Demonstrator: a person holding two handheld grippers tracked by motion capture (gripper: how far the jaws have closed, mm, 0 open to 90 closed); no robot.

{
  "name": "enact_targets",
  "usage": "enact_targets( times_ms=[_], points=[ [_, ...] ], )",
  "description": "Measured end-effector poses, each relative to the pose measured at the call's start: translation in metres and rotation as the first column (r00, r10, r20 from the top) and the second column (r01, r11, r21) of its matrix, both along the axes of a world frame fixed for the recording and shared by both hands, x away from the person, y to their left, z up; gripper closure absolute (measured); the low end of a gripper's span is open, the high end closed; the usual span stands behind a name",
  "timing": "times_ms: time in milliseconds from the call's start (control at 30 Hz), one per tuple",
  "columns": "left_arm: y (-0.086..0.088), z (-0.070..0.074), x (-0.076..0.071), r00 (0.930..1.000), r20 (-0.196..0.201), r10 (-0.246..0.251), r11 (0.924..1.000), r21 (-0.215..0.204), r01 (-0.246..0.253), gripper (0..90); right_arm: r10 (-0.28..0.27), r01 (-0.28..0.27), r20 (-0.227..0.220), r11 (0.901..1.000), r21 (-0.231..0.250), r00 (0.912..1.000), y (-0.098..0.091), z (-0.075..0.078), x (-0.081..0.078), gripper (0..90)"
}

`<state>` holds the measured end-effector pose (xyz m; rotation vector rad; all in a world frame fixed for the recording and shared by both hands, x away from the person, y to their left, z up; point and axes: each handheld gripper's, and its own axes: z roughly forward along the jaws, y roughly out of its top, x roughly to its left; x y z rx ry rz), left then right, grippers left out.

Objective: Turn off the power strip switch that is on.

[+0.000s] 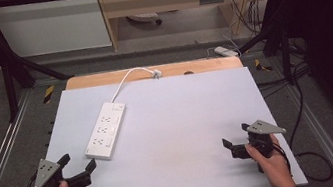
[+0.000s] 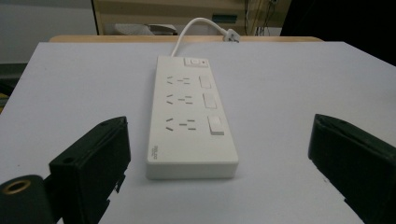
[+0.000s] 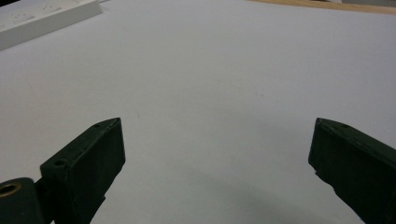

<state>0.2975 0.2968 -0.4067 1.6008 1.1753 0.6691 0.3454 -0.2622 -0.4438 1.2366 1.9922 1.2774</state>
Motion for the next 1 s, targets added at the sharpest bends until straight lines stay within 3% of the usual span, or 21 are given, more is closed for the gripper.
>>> enact_targets(
  times_ms=[367, 467, 633, 767, 1000],
  points=[
    [-0.002, 0.003, 0.001, 0.9998, 0.018, 0.004, 0.9999, -0.01, -0.004, 5.8, -0.005, 0.005, 0.012, 0.9998, 0.021, 0.9999, -0.003, 0.0, 0.001, 4.1],
    [-0.001, 0.006, 0.001, 0.9997, 0.023, 0.006, 0.9992, -0.04, -0.005, 5.5, -0.001, 0.0, 0.014, 0.9998, 0.018, 0.9999, -0.003, 0.001, 0.001, 4.0],
    [-0.001, 0.012, 0.003, 0.9997, 0.025, -0.002, 0.9991, -0.043, 0.003, 5.5, -0.011, 0.01, 0.034, 0.9998, 0.017, 0.9994, -0.003, 0.006, -0.004, 3.8],
    [-0.007, 0.021, 0.004, 0.9996, 0.022, -0.019, 0.9998, -0.011, 0.019, 5.5, -0.007, 0.006, 0.031, 0.9998, 0.021, 0.9995, -0.002, 0.009, -0.009, 3.4],
    [-0.013, 0.026, 0.009, 0.9991, 0.014, -0.041, 0.9992, -0.004, 0.041, 5.6, -0.012, 0.011, 0.026, 0.9996, 0.027, 0.9996, -0.004, 0.008, -0.007, 3.4]
  ],
)
